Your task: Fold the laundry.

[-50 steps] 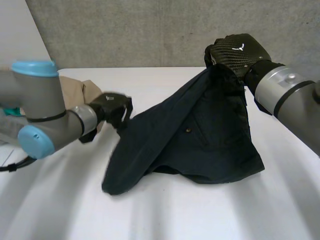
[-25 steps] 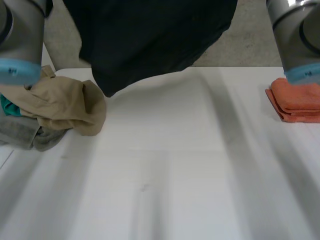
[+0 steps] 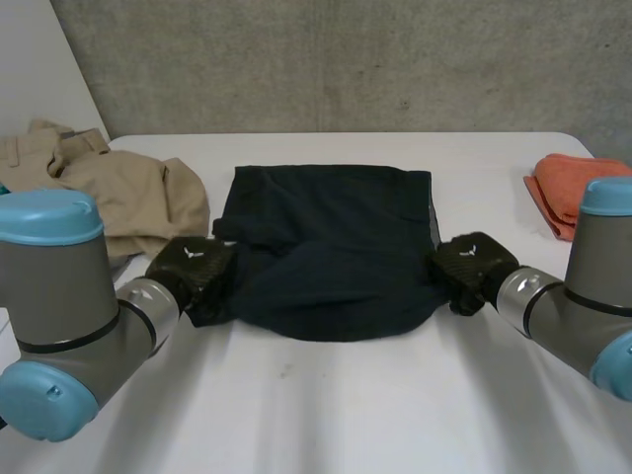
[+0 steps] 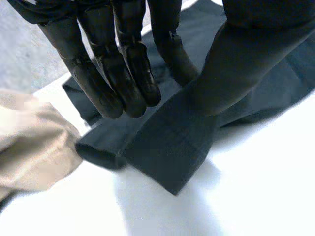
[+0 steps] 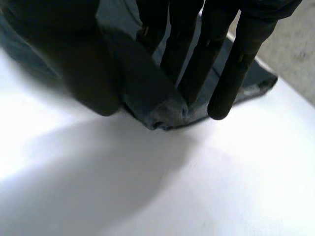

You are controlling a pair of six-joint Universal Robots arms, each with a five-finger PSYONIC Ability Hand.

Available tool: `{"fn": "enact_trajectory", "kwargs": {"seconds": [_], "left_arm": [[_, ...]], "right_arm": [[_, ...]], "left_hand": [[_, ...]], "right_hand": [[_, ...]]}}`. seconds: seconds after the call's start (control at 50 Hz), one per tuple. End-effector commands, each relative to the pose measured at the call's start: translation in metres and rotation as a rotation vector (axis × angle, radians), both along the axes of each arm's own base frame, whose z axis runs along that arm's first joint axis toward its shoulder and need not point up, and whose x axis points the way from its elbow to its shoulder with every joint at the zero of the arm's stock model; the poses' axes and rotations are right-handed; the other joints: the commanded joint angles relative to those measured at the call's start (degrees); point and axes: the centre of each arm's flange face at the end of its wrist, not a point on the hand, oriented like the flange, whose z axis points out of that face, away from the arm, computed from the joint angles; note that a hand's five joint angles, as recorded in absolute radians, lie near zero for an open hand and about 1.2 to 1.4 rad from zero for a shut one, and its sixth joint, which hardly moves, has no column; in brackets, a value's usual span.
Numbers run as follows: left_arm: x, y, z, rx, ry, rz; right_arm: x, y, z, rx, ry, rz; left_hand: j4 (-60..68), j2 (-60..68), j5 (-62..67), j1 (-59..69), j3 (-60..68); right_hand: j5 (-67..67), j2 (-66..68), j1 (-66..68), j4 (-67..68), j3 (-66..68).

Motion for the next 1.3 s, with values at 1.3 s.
{"fn": "enact_trajectory", "kwargs": {"seconds": [1.3], "left_arm": [[-0.010, 0.017, 0.015, 0.113, -0.388, -0.144]], "right_arm": [[-0.020, 0.063, 0.027, 0.117, 0.313, 0.163]], "left_hand": [[18.09, 18.07, 18.31, 18.81, 18.16]], "right_hand": [[26.66, 27.50, 27.14, 26.61, 27.24]]}}
